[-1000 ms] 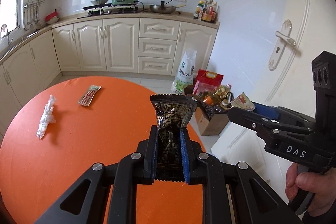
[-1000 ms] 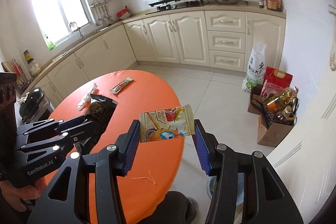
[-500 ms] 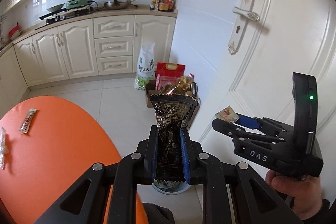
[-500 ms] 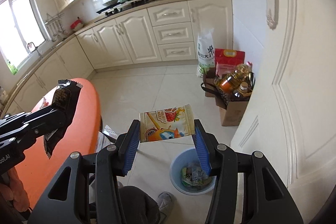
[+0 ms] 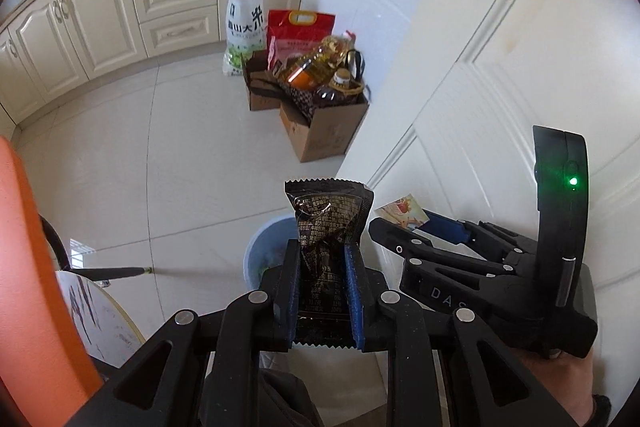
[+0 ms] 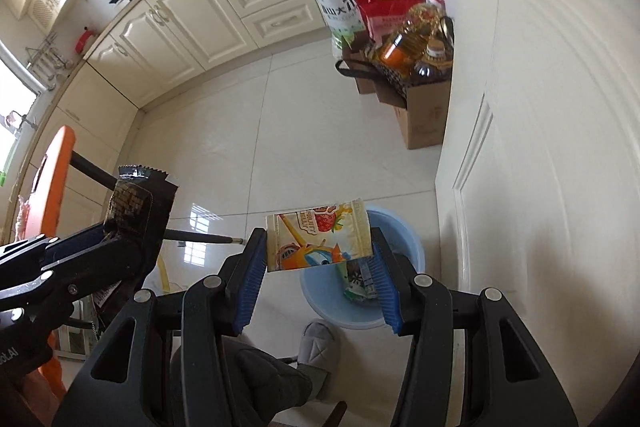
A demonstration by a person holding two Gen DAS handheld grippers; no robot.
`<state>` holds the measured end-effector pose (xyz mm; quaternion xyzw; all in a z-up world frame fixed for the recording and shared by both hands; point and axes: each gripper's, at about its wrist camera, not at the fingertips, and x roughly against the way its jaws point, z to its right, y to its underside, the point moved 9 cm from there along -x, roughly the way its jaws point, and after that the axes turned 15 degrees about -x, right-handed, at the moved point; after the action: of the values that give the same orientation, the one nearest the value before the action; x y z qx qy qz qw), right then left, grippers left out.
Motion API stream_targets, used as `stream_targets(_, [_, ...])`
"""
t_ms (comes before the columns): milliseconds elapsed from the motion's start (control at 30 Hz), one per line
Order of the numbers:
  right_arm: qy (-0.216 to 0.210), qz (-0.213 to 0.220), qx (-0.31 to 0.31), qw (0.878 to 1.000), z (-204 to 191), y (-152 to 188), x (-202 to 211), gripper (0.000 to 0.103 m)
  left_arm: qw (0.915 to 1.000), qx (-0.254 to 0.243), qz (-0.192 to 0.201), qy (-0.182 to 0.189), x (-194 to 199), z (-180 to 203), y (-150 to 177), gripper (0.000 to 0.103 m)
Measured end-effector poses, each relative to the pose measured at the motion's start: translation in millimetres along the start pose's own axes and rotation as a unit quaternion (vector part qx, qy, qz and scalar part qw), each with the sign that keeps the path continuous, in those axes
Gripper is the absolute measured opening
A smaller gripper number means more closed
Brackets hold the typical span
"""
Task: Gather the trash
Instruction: 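Carry the black packet and colourful wrapper over the blue bucket, then open both tools over the blue bucket to drop the packets, then return both tools to the orange table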
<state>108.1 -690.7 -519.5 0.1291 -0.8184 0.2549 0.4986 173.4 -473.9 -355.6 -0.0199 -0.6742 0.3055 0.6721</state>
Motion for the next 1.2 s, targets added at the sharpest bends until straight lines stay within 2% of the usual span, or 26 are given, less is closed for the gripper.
stream_targets(33, [0.000, -0.008, -0.009, 1.000, 5.6, 2.6, -10.3, 0.052, 0.9999, 0.006, -0.012, 0.003, -12.1, -1.5, -5.3, 0.022])
stream_targets(133, [0.005, -0.027, -0.035, 0.999, 23.1, 6.8, -35.3, 0.054, 0.9987, 0.010, -0.050, -0.010, -49.0, -6.4, -22.8, 0.022])
stream_targets(200, [0.004, -0.036, -0.050, 0.998, 33.0, 8.0, -47.1, 0.070, 0.9976, 0.013, -0.067, -0.009, -67.3, -6.1, -36.2, 0.030])
stream_targets(267, [0.001, -0.040, -0.056, 0.998, 35.4, 5.9, -53.9, 0.077, 0.9971, 0.009, -0.073, -0.021, -77.1, -5.6, -47.8, 0.056])
stream_targets(333, [0.006, -0.037, -0.064, 0.997, 39.6, 5.2, -56.2, 0.085, 0.9973, 0.007, -0.066, -0.031, -81.2, -3.4, -58.7, 0.069])
stream_targets(400, [-0.001, -0.032, -0.079, 0.996, 42.7, 4.2, -53.8, 0.098, 0.9972, 0.007, -0.059, -0.047, -79.2, -2.1, -58.1, 0.080])
stream_targets(467, [0.006, -0.025, -0.090, 0.996, 45.3, 2.3, -49.2, 0.103, 0.9970, 0.006, -0.048, -0.060, -71.9, -0.3, -55.0, 0.091])
stream_targets(633, [0.020, -0.001, -0.089, 0.996, 36.0, -0.3, -23.8, 0.103, 0.9965, 0.000, -0.004, -0.084, -39.2, 10.5, -39.9, 0.093])
stream_targets(733, [0.014, 0.019, -0.084, 0.996, 20.7, -2.3, -1.1, 0.103, 0.9962, 0.004, 0.026, -0.083, -13.0, 20.6, -30.7, 0.093])
stream_targets(867, [0.008, 0.052, -0.068, 0.996, -5.8, -7.6, 39.4, 0.103, 0.9930, 0.005, 0.077, -0.090, 36.1, 28.1, -14.1, 0.093])
stream_targets(933, [0.009, 0.075, -0.050, 0.996, -23.3, -10.5, 65.2, 0.103, 0.9893, 0.006, 0.106, -0.100, 63.5, 31.8, -6.8, 0.094])
stream_targets(1033, [0.000, 0.108, -0.021, 0.994, -53.9, -12.8, 106.3, 0.103, 0.9828, 0.015, 0.145, -0.113, 111.0, 29.3, 21.4, 0.094])
stream_targets(1200, [-0.024, 0.158, 0.034, 0.987, -119.6, -4.6, 170.5, 0.103, 0.9662, 0.042, 0.206, -0.150, 185.8, 20.7, 79.1, 0.101])
